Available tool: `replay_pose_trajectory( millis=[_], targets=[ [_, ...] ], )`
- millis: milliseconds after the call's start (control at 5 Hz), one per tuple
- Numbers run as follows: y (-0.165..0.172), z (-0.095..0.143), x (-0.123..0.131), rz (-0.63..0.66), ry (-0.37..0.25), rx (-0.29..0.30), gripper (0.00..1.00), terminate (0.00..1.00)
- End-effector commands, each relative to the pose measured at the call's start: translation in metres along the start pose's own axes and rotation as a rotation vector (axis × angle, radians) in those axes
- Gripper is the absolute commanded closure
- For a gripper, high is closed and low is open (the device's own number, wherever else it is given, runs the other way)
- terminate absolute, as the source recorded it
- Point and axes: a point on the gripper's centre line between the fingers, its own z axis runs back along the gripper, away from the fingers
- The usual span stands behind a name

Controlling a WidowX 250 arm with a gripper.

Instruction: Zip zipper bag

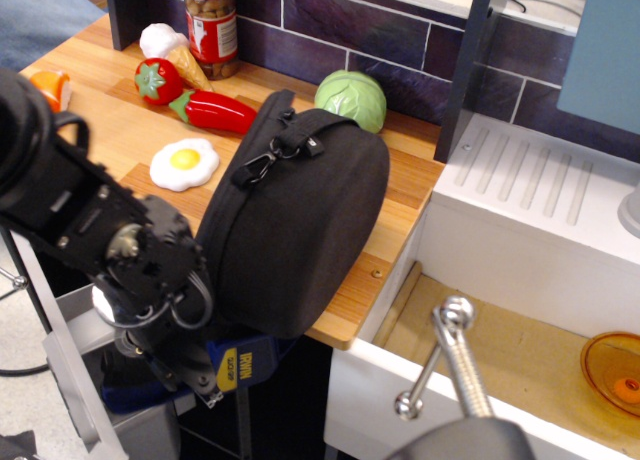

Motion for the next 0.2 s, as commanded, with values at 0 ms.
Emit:
replay_pose_trajectory(
  millis=[0],
  targets=[
    [0.0064,-0.0005,-0.0158,0.022,0.000,-0.044,1.00,1.00]
  ],
)
